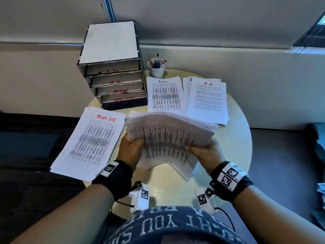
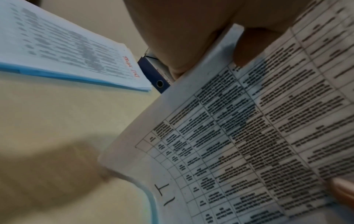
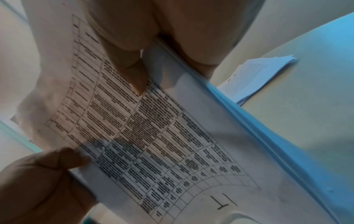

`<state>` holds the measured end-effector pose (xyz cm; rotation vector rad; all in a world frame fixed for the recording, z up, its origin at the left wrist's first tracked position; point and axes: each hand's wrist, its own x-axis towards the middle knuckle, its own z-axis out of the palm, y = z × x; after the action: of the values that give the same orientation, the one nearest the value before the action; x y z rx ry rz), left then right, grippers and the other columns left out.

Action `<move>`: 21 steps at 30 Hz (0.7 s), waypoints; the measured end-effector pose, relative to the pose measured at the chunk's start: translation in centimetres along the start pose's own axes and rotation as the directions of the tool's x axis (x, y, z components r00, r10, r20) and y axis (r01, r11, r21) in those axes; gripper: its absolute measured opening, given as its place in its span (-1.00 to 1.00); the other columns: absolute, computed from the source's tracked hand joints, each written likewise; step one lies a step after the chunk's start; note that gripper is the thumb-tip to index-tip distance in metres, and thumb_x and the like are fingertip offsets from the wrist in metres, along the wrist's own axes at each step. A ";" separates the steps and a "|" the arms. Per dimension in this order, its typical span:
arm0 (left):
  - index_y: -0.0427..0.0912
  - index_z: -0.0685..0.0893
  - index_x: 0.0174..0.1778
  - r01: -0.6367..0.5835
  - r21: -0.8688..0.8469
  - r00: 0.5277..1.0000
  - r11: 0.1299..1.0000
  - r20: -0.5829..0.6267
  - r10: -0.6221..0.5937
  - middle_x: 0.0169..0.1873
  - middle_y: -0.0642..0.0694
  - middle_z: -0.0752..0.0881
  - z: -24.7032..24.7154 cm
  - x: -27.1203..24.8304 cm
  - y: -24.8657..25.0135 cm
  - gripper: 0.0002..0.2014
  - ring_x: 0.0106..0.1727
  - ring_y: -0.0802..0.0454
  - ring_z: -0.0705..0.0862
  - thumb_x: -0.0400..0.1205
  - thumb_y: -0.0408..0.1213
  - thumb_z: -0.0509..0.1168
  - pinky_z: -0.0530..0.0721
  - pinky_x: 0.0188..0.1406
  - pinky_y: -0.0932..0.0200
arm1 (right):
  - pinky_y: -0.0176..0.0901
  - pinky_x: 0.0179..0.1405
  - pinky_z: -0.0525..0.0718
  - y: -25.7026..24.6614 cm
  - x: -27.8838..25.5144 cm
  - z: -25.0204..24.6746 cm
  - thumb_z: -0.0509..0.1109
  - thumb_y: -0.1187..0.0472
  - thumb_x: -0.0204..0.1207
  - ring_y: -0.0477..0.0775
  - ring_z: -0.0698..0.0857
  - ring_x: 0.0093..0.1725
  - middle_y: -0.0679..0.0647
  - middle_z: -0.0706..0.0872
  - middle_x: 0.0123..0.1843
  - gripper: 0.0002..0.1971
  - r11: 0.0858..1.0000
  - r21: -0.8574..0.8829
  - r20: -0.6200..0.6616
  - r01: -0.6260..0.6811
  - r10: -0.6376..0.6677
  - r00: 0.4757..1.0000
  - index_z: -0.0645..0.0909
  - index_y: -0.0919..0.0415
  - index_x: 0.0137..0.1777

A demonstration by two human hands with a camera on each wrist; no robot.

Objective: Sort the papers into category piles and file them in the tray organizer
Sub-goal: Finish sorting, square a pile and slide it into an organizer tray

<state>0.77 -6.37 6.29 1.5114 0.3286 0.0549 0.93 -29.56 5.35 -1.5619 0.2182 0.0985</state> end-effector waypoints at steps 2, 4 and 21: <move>-0.36 0.76 -0.06 -0.009 -0.007 1.000 1.000 0.013 0.009 -0.14 -0.20 0.85 -0.2 0.4 0.1 -0.62 -0.05 -0.07 0.81 0.28 -0.43 0.18 0.78 -0.14 0.08 | 0.04 0.00 0.79 -0.4 0.5 0.0 0.50 0.65 0.33 0.09 0.82 -0.14 0.05 0.86 -0.19 -0.68 1.000 0.021 0.003 0.001 -0.001 1.000 0.76 0.19 -0.19; -0.31 0.76 -0.05 0.012 0.009 0.999 1.000 0.037 -0.012 -0.17 -0.09 0.85 -0.3 0.4 -0.1 -0.64 -0.09 0.06 0.81 0.30 -0.42 0.19 0.75 -0.19 0.19 | -0.02 0.00 0.79 0.1 0.8 -0.1 0.49 0.65 0.34 0.04 0.83 -0.13 0.01 0.86 -0.19 -0.67 1.000 -0.018 0.033 -0.019 0.019 0.999 0.75 0.19 -0.15; -0.07 0.69 0.20 0.054 0.121 0.998 0.991 0.024 -0.057 -0.10 0.14 0.84 -1.4 2.2 4.1 -0.62 -0.06 0.31 0.77 0.66 -0.55 0.12 0.67 -0.21 0.46 | -0.23 -0.36 0.70 0.9 2.6 0.3 0.46 0.42 0.52 0.02 0.82 -0.22 0.10 0.87 -0.11 -0.84 0.980 -0.174 0.183 -0.099 0.131 0.974 0.76 0.23 0.04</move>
<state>3.20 -4.18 9.94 1.6200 0.3568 -0.0301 3.26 -29.44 3.94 -1.6903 0.1497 0.3666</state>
